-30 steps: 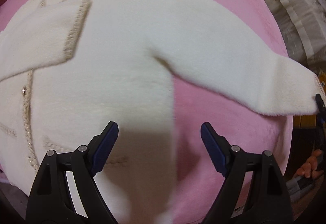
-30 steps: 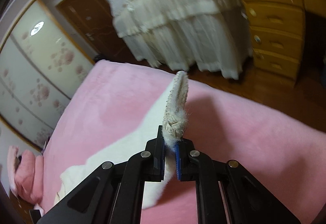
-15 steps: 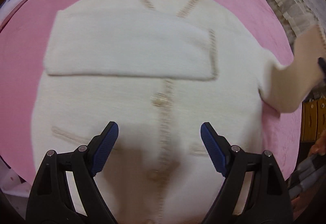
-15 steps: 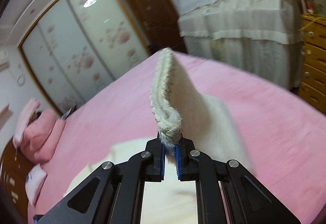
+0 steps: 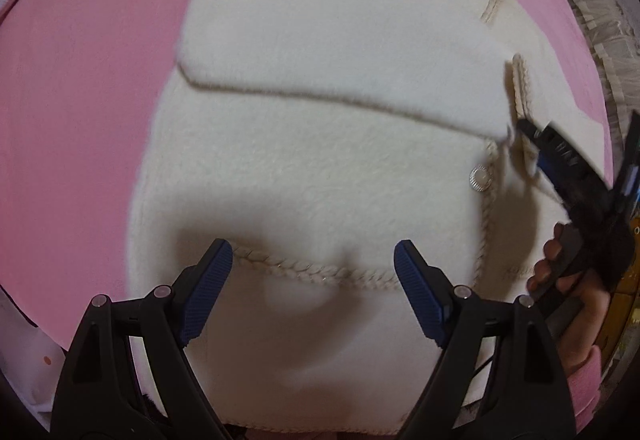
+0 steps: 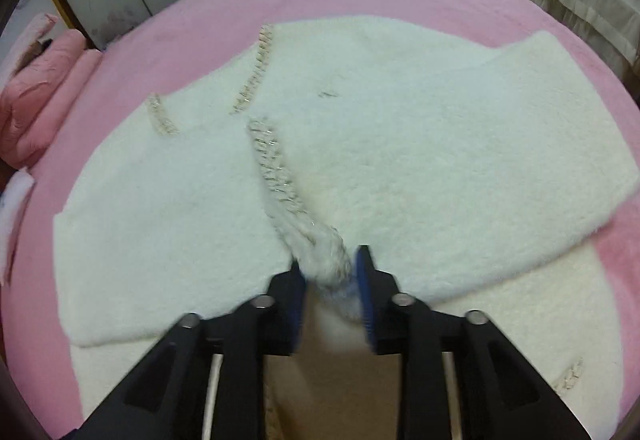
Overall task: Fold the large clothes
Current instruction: 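Lay the sleeve across the folded front with the right gripper and release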
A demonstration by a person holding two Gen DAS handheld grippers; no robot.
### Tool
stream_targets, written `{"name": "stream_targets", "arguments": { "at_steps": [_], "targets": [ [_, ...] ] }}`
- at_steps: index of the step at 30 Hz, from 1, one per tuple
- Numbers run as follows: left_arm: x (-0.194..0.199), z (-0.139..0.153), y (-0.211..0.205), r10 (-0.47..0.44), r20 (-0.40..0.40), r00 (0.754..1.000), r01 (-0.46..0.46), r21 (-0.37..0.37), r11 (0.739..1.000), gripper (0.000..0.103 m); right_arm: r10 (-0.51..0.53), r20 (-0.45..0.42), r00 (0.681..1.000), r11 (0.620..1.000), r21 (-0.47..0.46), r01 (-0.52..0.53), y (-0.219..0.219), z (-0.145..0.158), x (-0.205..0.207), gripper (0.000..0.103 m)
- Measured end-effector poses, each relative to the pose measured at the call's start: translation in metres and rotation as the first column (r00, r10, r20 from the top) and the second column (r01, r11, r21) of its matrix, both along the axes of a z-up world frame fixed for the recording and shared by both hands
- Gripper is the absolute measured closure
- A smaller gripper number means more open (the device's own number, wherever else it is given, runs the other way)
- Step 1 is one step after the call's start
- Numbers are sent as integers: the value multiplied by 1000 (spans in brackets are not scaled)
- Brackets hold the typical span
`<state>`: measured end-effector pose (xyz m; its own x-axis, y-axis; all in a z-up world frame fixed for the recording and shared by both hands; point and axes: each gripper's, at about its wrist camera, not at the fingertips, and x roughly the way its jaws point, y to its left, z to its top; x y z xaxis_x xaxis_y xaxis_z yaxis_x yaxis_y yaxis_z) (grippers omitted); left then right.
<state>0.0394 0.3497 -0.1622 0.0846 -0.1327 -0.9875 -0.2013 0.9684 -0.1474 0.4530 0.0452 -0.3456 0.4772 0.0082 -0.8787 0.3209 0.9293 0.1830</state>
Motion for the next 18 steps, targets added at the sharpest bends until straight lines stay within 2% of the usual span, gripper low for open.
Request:
{"name": "stream_targets", "arguments": {
  "at_steps": [1,2,7,12,15,18],
  "targets": [
    [-1,-1,2,-2,-6,1000,2,-2,1000,22,4,8,1000,1000,18,-4,4,0,0,26],
    [-3,-2,3,-2,-12,1000,2,-6,1000,22,3,15,1000,1000,20,-3,4,1,5,22],
    [2,1,-4,-14,7,1000,14,-33,999,22,18,8,1000,1000,5,-18,7,4,17,22],
    [9,13,-30,-89,82,993,87,29,996,22,-7,-20,1000,999,35,8,0,-13,11,22],
    [16,14,-58,-127,95,987,122,56,991,22,-33,-46,998,996,77,36,-11,-18,17,22],
    [22,18,-79,-157,116,981,149,74,986,22,-36,-63,997,997,64,40,-25,-22,15,22]
  ]
}}
